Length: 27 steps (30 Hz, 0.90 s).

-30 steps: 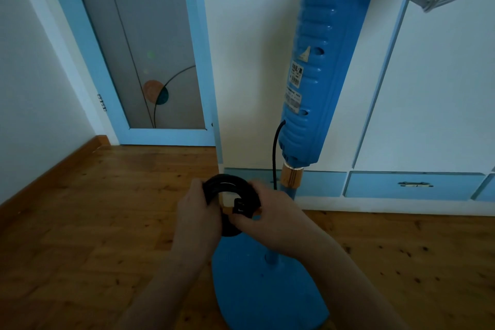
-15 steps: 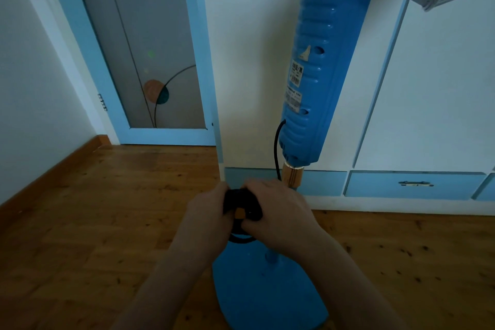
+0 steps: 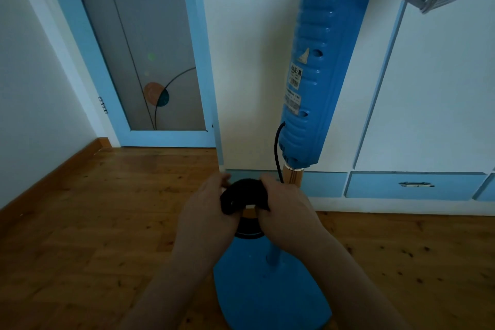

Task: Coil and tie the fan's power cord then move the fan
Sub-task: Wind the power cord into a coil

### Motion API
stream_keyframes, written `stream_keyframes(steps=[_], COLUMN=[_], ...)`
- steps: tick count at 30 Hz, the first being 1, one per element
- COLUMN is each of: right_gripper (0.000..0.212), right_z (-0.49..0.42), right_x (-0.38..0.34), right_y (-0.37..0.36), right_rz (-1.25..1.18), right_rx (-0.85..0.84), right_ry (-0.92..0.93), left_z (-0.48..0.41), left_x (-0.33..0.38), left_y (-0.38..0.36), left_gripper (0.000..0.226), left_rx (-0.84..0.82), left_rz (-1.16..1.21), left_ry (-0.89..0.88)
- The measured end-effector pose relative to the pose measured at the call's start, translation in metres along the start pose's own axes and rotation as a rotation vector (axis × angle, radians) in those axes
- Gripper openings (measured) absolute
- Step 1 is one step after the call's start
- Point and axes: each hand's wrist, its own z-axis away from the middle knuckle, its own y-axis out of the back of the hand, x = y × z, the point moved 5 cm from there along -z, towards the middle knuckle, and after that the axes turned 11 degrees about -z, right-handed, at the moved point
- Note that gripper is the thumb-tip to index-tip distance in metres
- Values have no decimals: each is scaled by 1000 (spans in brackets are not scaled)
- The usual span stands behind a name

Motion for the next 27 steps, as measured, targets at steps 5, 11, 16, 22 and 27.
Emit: stream_keyframes(steps=[5,11,16,22,27], right_gripper=[19,33,17,10,5], right_z=[2,2,1,-3,-3], right_x=[-10,-7,-6,-15,-15], right_y=[-2,4,7,-3,-9], right_rz=[155,-78,-19,300,284], right_rx=[-5,150,125,-56,-46], right_ry=[121,36,10,160,213], left_z=[3,-1,7,5,4], left_x=[2,-17,-11,-6,-8], left_y=[-7,-5,-19,-12,-10], left_gripper=[33,13,27,35,12], left_rx=[-68,-4,-296,-347,-331], left_rz=[-224,315,542,155,106], left_ry=[-206,171,181,-14,37])
